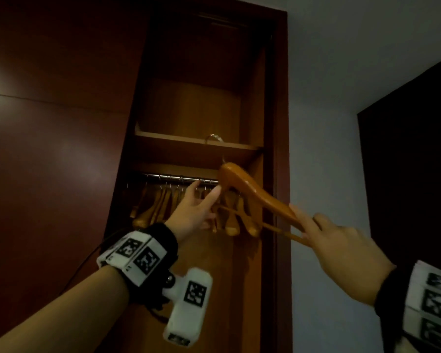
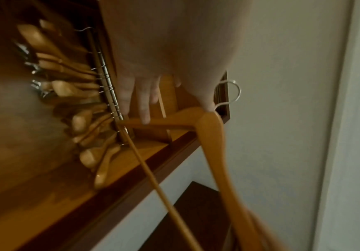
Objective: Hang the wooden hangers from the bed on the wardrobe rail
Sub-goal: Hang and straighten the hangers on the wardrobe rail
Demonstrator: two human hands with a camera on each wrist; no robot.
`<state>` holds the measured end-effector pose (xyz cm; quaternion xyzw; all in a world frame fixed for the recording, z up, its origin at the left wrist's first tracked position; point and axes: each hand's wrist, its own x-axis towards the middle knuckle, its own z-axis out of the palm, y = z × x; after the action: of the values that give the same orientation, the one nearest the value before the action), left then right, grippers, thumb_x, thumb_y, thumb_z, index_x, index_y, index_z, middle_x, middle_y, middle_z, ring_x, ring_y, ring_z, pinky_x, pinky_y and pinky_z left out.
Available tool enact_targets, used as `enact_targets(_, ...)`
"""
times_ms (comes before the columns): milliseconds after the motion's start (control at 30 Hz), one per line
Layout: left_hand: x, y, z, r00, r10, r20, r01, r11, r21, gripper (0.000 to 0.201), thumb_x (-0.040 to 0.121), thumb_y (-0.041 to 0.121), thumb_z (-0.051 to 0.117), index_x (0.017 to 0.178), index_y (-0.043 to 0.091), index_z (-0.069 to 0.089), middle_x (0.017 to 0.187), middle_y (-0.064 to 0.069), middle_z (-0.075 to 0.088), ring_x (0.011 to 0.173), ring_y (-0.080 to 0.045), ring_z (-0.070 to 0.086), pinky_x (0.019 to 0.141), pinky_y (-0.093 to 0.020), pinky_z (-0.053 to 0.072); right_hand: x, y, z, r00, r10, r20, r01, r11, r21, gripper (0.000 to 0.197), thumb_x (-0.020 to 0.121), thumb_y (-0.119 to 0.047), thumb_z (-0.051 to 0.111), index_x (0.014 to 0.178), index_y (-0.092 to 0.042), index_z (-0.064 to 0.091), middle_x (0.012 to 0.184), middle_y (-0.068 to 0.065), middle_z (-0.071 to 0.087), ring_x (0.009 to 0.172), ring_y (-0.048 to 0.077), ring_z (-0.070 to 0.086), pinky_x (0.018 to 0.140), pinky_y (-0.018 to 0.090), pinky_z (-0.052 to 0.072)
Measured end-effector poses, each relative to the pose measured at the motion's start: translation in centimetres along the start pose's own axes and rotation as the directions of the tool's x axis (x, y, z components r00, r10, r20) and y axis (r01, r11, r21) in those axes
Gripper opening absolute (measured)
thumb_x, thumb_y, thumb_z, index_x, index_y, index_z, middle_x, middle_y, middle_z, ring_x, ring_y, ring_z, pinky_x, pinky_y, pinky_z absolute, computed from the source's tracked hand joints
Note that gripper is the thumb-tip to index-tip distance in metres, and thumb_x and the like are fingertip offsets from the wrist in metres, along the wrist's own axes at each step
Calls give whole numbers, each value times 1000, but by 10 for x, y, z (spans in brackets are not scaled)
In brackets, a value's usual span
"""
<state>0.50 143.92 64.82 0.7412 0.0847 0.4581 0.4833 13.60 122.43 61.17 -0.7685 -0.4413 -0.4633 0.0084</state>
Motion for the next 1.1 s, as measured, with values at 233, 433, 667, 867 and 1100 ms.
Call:
enact_targets(233, 70, -81, -25, 990, 76, -122, -24, 924, 381, 71, 88, 37, 59, 146, 25, 20, 140, -8, 35, 124, -24, 46, 104, -37, 43, 116, -2, 37, 969, 196, 154, -231, 936, 264, 30, 100, -17, 34, 129, -12, 41, 76, 0, 49, 53, 11, 45, 47, 22, 41)
enact_targets(433, 123, -132, -57, 988, 92, -122, -16, 858, 514, 75, 85, 32, 63, 146, 29, 20, 141, -6, 33, 96, -10, 55, 93, -31, 49, 208, -36, 101, 941, 234, 244, -309, 887, 343, 14, 97, -19, 41, 103, -16, 54, 86, 4, 56, 80, 24, 59, 62, 28, 46)
enact_targets(667, 187, -167, -96, 991, 124, -51, -59, 748, 661, 81, 82, 29, 67, 145, 35, 16, 144, 1, 26, 118, -16, 50, 97, -35, 50, 300, -70, 164, 894, 349, 281, -428, 851, 306, 25, 98, -16, 41, 114, -8, 58, 115, 11, 61, 105, 29, 61, 79, 33, 49)
enact_targets(867, 218, -194, -103, 984, 155, 90, -170, 643, 747, 81, 85, 30, 63, 144, 40, 8, 147, 9, 15, 131, -12, 37, 107, -25, 40, 364, -83, 199, 869, 402, 288, -482, 819, 311, 26, 97, -14, 42, 114, -7, 60, 117, 11, 62, 106, 28, 62, 80, 31, 48)
enact_targets(1100, 242, -204, -104, 974, 156, 161, -220, 513, 830, 81, 86, 39, 60, 132, 52, -5, 147, 15, 6, 117, 5, 35, 83, -1, 36, 409, -94, 234, 881, 343, 325, -453, 809, 374, 27, 97, -13, 40, 113, -3, 60, 117, 13, 63, 106, 29, 62, 82, 30, 49)
